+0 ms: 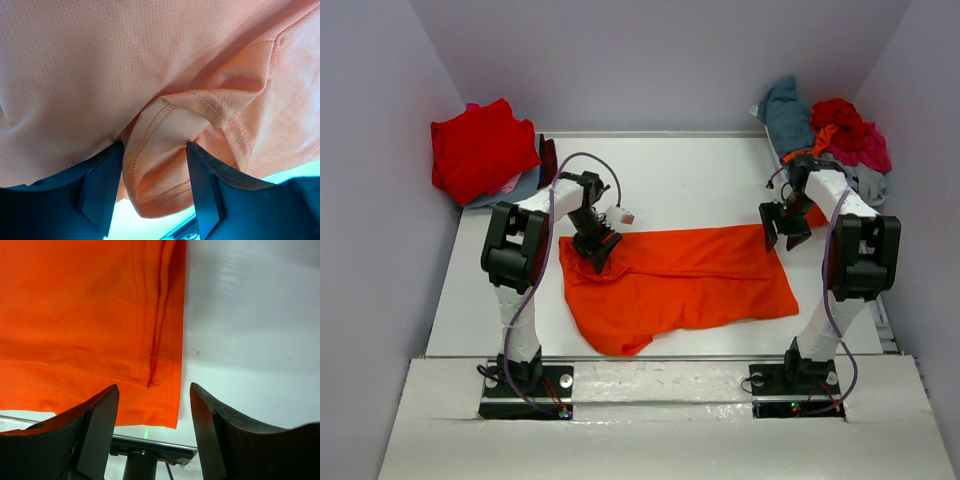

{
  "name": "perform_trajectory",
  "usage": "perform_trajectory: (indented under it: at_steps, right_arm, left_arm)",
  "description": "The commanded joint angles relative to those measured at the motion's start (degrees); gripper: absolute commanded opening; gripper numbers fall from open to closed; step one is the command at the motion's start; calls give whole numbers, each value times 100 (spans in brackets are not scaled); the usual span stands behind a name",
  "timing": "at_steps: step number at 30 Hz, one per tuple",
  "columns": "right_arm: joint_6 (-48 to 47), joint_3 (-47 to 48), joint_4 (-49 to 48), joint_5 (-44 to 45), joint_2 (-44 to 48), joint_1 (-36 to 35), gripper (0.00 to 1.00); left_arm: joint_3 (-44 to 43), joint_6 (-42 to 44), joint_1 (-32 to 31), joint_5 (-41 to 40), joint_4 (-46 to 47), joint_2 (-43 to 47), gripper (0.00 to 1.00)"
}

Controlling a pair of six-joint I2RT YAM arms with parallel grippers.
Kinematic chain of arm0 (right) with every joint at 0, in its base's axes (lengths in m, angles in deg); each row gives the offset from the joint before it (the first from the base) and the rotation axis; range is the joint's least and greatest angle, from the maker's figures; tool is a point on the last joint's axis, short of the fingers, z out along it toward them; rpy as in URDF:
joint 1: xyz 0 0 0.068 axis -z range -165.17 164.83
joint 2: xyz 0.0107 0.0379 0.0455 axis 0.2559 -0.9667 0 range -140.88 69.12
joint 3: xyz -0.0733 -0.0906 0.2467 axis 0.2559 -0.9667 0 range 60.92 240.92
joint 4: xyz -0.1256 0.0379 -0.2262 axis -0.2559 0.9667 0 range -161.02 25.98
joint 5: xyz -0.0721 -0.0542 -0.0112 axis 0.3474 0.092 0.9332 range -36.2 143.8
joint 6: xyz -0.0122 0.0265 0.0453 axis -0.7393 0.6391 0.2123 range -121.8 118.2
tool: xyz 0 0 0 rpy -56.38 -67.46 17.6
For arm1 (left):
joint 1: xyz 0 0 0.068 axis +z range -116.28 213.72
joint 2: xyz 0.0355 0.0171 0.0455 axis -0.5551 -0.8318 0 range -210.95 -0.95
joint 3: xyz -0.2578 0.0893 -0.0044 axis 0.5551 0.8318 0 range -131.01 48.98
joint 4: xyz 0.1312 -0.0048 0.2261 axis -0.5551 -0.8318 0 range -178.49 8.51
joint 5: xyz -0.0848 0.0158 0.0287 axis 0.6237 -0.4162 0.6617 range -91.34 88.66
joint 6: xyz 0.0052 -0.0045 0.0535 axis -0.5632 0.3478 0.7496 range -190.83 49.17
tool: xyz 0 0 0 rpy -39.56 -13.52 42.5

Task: Fold and stack the t-shirts
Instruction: Fold the tshirt

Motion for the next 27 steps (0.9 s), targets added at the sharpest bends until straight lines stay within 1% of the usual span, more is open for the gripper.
perform_trajectory:
  at_steps: [1, 3, 5, 6, 7, 9, 13, 22, 24, 25, 27]
  right_arm:
    - [52, 223, 7, -461, -305, 36, 63]
    - [96, 249, -29, -549, -437, 36, 60]
    - [140, 284, -64, -584, -525, -43, 50]
    - [149, 284, -64, -602, -551, -43, 50]
    - [149, 302, -81, -628, -569, -113, 44]
    - [157, 293, -90, -628, -648, -114, 35]
    - [131, 214, -151, -611, -710, -166, 32]
    - [122, -50, -310, -532, -885, -166, 31]
    - [140, -67, -327, -523, -956, -166, 27]
    - [157, -85, -345, -514, -982, -166, 22]
    - [166, -102, -371, -505, -1009, -166, 18]
  left_arm:
    - [-120, 113, 44, -35, -226, 72, 65]
    - [-198, 105, 44, -44, -252, 63, 65]
    - [-225, 96, 44, -70, -278, 63, 65]
    - [-234, 96, 44, -79, -287, 54, 65]
    - [-234, 78, 44, -96, -287, 54, 65]
    - [-243, 78, 44, -105, -296, 54, 65]
    - [-234, 70, 44, -140, -305, 71, 65]
    - [-260, 140, 44, -237, -454, 142, 65]
    - [-278, 157, 44, -272, -489, 168, 65]
    - [-269, 166, 44, -281, -489, 177, 65]
    - [-252, 166, 44, -325, -489, 195, 65]
